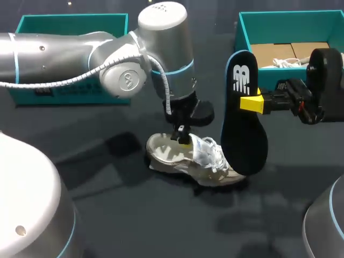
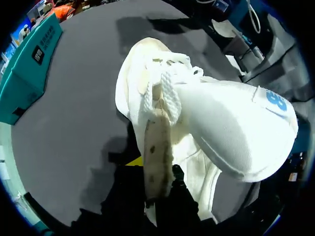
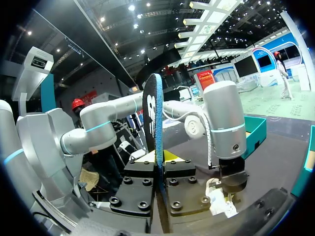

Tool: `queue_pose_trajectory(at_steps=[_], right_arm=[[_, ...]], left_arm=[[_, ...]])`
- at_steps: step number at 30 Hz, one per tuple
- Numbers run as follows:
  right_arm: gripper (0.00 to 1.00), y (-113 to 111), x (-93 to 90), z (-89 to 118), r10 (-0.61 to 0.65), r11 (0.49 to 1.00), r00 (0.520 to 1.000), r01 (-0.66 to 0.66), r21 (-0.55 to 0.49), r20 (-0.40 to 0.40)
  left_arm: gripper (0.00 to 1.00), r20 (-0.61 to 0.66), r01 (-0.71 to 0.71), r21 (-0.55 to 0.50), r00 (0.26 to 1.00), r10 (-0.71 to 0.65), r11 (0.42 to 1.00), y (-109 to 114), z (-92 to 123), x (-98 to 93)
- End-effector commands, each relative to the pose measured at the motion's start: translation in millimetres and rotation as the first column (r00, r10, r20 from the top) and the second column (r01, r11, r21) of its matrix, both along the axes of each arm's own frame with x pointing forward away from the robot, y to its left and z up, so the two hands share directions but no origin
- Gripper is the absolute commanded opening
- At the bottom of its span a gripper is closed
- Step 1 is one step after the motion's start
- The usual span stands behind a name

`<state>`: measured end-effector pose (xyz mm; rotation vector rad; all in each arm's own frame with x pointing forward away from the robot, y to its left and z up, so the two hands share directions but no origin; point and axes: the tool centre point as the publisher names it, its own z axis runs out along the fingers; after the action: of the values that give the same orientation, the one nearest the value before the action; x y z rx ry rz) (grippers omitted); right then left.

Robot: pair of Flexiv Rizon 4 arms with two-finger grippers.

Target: Take the shoe out of the shoebox, open the shoe tongue, remove and reinsert the insole, then place the shoe into the shoebox

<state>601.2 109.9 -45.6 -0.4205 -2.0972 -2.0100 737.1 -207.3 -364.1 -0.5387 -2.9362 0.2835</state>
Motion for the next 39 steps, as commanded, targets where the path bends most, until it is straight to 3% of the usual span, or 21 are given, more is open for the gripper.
queue_pose_trajectory(at_steps=[1, 5, 9, 10, 21, 23, 26, 27, 28, 35, 39], right_arm=[[0.0, 1, 0.3, -1, 0.0, 1.0, 1.0, 0.0, -0.001, -0.001], [0.0, 1, 0.3, -1, 0.0, 1.0, 1.0, 0.0, -0.001, -0.001], [0.0, 1, 0.3, -1, 0.0, 1.0, 1.0, 0.0, -0.001, -0.001], [0.0, 1, 0.3, -1, 0.0, 1.0, 1.0, 0.0, -0.001, -0.001], [0.0, 1, 0.3, -1, 0.0, 1.0, 1.0, 0.0, -0.001, -0.001], [0.0, 1, 0.3, -1, 0.0, 1.0, 1.0, 0.0, -0.001, -0.001], [0.0, 1, 0.3, -1, 0.0, 1.0, 1.0, 0.0, -0.001, -0.001], [0.0, 1, 0.3, -1, 0.0, 1.0, 1.0, 0.0, -0.001, -0.001], [0.0, 1, 0.3, -1, 0.0, 1.0, 1.0, 0.0, -0.001, -0.001], [0.0, 1, 0.3, -1, 0.0, 1.0, 1.0, 0.0, -0.001, -0.001], [0.0, 1, 0.3, -1, 0.0, 1.0, 1.0, 0.0, -0.001, -0.001]], left_arm=[[0.0, 0.004, 0.142, -0.005, 0.99, -0.142, 0.99, 7, 20, -1.9], [0.0, 0.034, 0.275, -0.021, 0.961, -0.275, 0.961, 8, 32, -5.6], [0.0, 0.163, 0.519, 0.007, 0.843, -0.513, 0.855, 16, 38, -11.5], [0.0, 0.165, 0.513, -0.037, 0.849, -0.501, 0.858, 18, 40, -11.0], [0.0, 0.165, 0.513, -0.037, 0.849, -0.501, 0.858, 18, 40, -11.0], [0.0, 0.192, 0.57, -0.009, 0.807, -0.558, 0.821, 18, 39, -11.8], [0.0, 0.217, 0.697, 0.052, 0.691, -0.689, 0.715, 20, 41, -15.1], [0.0, 0.209, 0.763, 0.076, 0.618, -0.758, 0.642, 20, 41, -17.5], [0.0, 0.23, 0.761, 0.076, 0.615, -0.754, 0.644, 21, 41, -18.2], [0.0, 0.198, 0.857, 0.076, 0.487, -0.85, 0.509, 18, 38, -22.1], [0.0, 0.196, 0.868, 0.07, 0.472, -0.86, 0.492, 14, 36, -25.5]])
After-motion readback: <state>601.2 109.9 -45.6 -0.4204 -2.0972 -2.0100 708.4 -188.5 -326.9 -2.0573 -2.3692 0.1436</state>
